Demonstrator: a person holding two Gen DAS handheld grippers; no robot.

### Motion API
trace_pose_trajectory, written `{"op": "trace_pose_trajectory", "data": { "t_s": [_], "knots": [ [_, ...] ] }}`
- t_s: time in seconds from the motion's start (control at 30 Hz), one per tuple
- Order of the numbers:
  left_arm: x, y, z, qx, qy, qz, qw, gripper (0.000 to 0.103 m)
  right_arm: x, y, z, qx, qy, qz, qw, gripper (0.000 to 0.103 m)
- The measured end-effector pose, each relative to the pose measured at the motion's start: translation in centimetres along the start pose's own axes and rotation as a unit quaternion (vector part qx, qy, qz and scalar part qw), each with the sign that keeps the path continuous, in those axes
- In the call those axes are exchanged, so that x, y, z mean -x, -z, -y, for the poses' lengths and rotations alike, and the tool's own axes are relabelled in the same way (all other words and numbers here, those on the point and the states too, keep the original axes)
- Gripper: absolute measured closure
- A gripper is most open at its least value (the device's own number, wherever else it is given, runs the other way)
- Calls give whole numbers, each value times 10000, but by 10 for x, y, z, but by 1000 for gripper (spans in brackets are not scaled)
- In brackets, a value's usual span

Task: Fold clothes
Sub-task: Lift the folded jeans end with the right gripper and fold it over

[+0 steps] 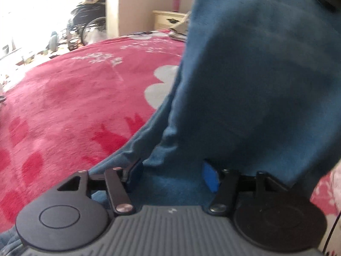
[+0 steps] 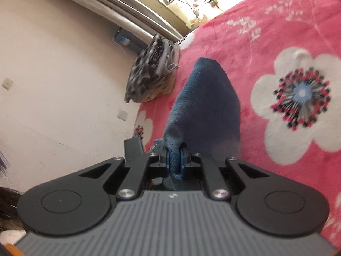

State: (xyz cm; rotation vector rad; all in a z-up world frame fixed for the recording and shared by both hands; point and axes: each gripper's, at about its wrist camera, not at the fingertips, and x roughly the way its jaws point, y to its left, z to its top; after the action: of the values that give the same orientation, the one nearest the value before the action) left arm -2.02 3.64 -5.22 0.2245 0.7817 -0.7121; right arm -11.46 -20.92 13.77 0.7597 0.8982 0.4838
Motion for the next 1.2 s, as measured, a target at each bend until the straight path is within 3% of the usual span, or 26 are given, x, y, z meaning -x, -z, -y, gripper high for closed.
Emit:
{"op": "trace_pose_trajectory", "data": {
  "t_s": [0.13, 0.23, 0.37, 0.47, 0.63, 0.73, 0.87, 0.97, 1.03, 1.1, 1.2],
  "knots": [
    [48, 9, -27, 664, -257, 252, 9971, 40, -13, 1, -10, 0, -245, 0, 9997, 96],
    [101, 28, -56, 1546, -406, 595, 9854, 38, -36, 2, -23, 58, -524, -150, 9985, 96],
    [156, 55, -99, 2709, -732, 858, 9560, 38, -79, 7, -42, 150, -839, -471, 9952, 96],
    [177, 77, -124, 3294, -928, 840, 9359, 38, -115, 13, -54, 200, -991, -742, 9921, 96],
    [198, 112, -151, 4254, -837, 875, 8969, 38, -175, 27, -70, 344, -871, -1179, 9886, 96],
    [205, 125, -159, 4595, -731, 970, 8798, 38, -207, 39, -72, 374, -656, -1422, 9870, 95],
    [213, 137, -162, 4829, -572, 1018, 8678, 37, -233, 53, -71, 292, -568, -1570, 9855, 91],
    [209, 140, -166, 4952, -411, 930, 8628, 33, -236, 58, -68, 116, -730, -1478, 9863, 71],
    [206, 142, -168, 5047, -267, 922, 8579, 27, -238, 61, -65, 0, -838, -1416, 9864, 49],
    [206, 143, -170, 5149, -168, 957, 8518, 26, -240, 64, -63, -117, -946, -1354, 9862, 49],
    [205, 144, -173, 5199, -196, 888, 8494, 26, -243, 69, -60, -292, -1107, -1260, 9854, 49]
  ]
}}
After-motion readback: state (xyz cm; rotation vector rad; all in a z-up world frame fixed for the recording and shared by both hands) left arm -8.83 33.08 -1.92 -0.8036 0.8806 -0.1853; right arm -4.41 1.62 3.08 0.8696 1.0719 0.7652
